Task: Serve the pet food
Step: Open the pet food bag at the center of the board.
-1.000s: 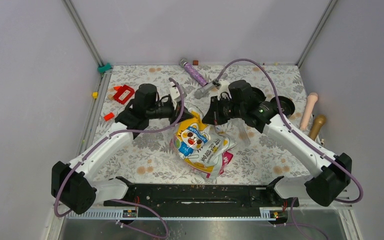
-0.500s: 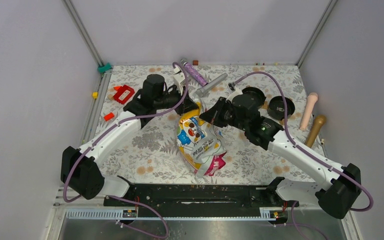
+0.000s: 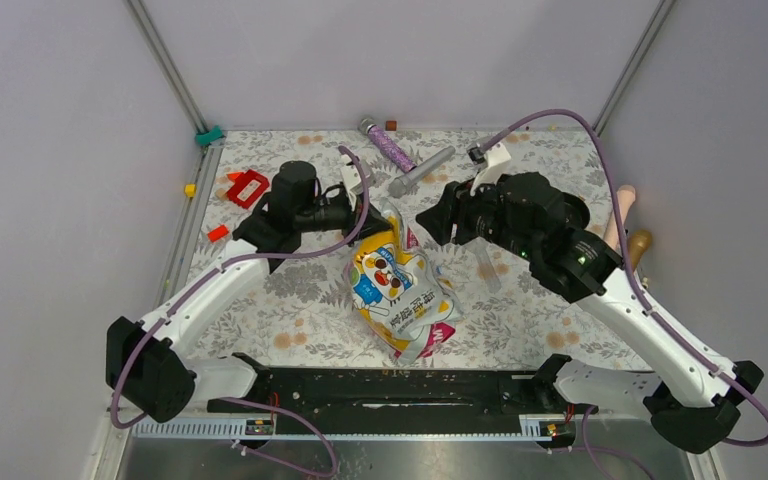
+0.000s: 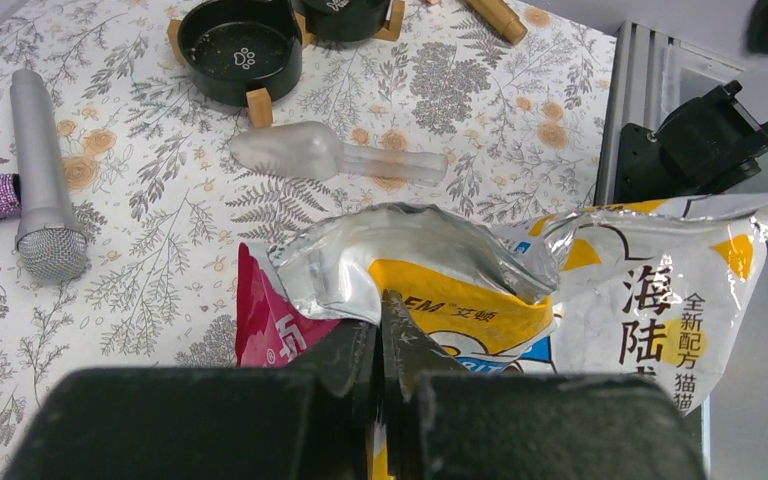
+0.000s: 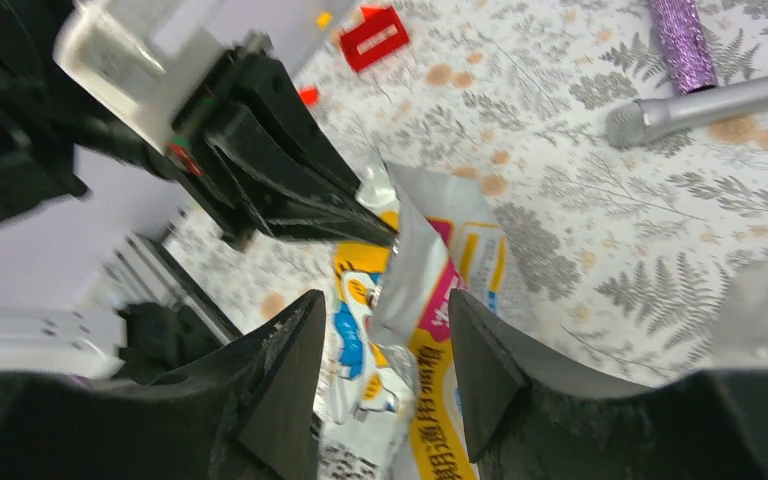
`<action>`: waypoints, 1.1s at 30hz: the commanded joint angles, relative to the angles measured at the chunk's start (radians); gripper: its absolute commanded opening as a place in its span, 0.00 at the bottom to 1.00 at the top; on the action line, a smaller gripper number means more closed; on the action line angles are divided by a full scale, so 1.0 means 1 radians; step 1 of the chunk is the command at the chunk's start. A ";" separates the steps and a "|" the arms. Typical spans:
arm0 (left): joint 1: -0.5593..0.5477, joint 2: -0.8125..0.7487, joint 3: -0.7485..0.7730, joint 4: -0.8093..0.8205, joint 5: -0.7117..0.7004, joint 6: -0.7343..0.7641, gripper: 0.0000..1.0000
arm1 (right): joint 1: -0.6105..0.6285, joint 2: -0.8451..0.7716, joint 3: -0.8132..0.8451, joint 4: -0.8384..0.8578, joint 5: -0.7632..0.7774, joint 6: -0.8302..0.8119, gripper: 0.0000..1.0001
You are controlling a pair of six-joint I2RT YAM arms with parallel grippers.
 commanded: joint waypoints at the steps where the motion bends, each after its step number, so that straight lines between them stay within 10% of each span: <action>1: -0.016 -0.097 0.040 0.228 0.060 0.011 0.00 | 0.008 0.041 0.034 -0.166 -0.053 -0.216 0.56; 33: -0.014 -0.220 -0.147 0.419 -0.138 -0.024 0.00 | 0.010 0.299 0.207 -0.131 -0.035 -0.023 0.51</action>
